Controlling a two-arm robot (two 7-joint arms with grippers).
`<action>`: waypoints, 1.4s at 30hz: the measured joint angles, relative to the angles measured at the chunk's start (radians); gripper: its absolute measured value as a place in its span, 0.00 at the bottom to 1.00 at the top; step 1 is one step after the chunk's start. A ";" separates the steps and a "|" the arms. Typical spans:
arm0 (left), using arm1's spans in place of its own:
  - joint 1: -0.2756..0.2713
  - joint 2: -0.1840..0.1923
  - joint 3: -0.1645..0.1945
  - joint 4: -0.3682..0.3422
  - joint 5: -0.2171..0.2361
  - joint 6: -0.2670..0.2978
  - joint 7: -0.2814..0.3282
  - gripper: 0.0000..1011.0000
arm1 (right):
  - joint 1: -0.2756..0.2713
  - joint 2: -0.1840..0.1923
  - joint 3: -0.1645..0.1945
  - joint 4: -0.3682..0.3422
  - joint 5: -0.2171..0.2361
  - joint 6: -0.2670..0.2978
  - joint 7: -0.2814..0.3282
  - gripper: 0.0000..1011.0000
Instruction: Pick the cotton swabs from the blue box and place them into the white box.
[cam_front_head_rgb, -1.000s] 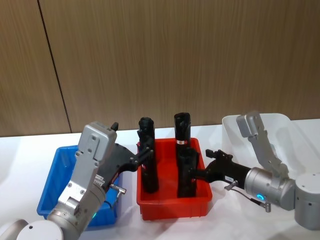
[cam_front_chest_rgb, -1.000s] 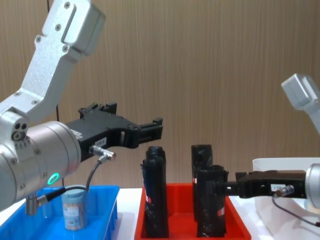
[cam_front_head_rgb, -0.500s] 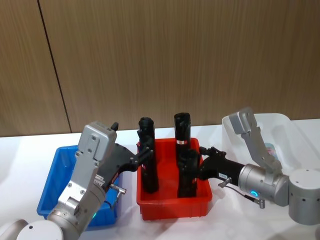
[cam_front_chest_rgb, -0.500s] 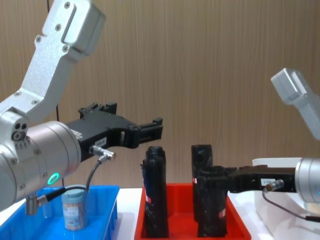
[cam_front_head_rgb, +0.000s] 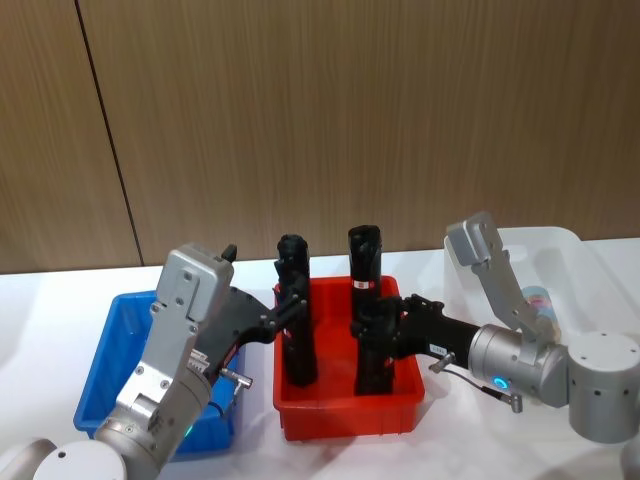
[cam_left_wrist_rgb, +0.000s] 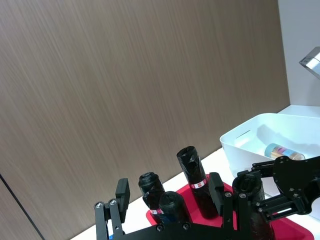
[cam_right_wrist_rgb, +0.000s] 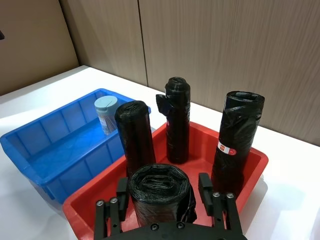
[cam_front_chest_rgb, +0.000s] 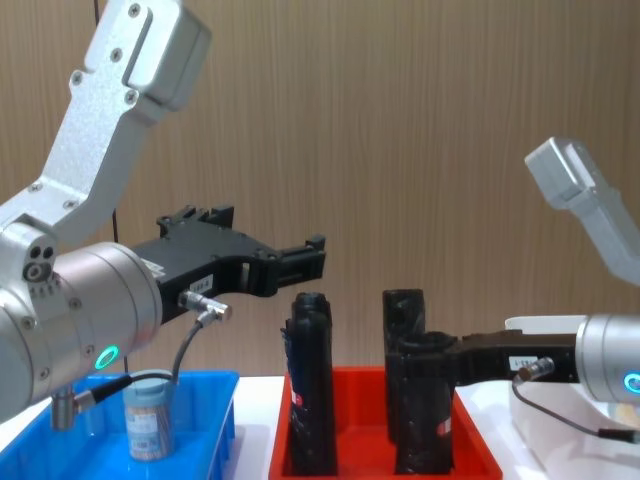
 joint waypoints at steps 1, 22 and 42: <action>0.000 0.000 0.000 0.000 0.000 0.000 0.000 0.99 | 0.001 -0.001 0.000 0.002 0.000 0.000 0.000 0.87; 0.000 0.000 0.000 0.000 0.000 0.000 0.000 0.99 | 0.002 0.006 0.003 -0.037 0.025 0.009 -0.008 0.50; 0.000 0.000 0.000 0.000 0.000 0.000 0.000 0.99 | -0.020 0.057 0.071 -0.246 0.118 0.029 -0.149 0.39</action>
